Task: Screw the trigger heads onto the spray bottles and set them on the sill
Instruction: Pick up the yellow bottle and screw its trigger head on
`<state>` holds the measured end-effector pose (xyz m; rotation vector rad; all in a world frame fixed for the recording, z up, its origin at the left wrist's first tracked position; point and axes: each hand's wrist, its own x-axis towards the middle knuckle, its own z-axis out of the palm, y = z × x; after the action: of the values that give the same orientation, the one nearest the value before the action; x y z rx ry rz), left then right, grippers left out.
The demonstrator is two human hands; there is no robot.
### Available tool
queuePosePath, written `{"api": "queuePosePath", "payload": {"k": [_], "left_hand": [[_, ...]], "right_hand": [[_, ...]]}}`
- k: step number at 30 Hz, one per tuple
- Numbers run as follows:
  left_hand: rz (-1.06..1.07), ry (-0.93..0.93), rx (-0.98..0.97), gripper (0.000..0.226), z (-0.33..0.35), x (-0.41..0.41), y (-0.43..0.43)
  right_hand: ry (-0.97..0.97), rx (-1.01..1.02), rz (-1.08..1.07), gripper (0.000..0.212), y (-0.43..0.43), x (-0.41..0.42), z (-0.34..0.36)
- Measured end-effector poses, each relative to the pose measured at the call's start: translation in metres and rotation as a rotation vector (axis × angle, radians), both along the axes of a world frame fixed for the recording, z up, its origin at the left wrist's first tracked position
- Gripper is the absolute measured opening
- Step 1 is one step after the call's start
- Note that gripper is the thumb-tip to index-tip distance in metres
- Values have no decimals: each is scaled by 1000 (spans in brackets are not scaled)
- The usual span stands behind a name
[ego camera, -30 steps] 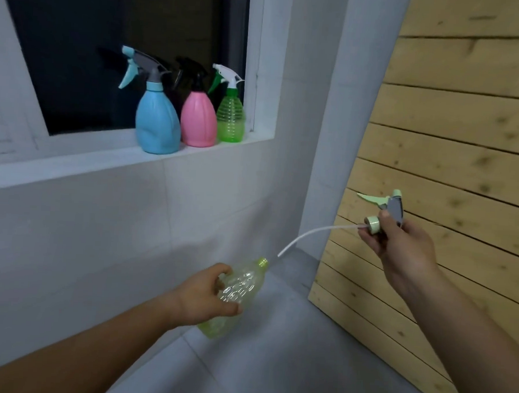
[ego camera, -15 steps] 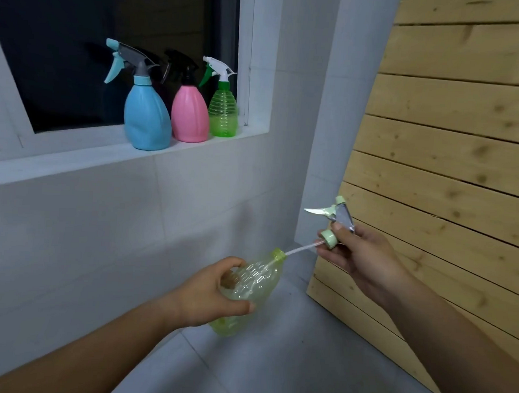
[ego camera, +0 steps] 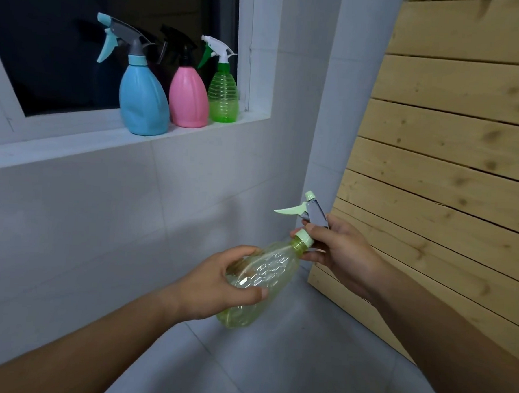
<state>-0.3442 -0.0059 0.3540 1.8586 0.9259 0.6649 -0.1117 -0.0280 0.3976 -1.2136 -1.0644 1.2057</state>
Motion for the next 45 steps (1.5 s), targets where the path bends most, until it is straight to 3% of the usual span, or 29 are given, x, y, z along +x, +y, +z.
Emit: {"api": "queuePosePath", "payload": {"k": [10, 15, 25, 32, 36, 42, 45], "left_hand": [[7, -51, -112, 41, 3, -2, -2], [-4, -82, -155, 48, 2, -2, 0], [-26, -70, -107, 45, 2, -3, 0], [-23, -97, -247, 42, 0, -2, -3], [-9, -118, -176, 48, -2, -2, -1], [-6, -75, -82, 48, -8, -1, 2], [2, -69, -68, 46, -7, -1, 4]], "right_hand": [[0, 41, 19, 16, 0, 1, -2], [-1, 34, 35, 16, 3, 0, -2], [-143, 7, 143, 37, 5, 5, -2], [-127, 31, 218, 38, 7, 8, -9], [-121, 46, 216, 29, 10, 4, -12], [-322, 42, 48, 34, 12, -7, -23], [-264, 44, 14, 35, 16, -9, -21]]}}
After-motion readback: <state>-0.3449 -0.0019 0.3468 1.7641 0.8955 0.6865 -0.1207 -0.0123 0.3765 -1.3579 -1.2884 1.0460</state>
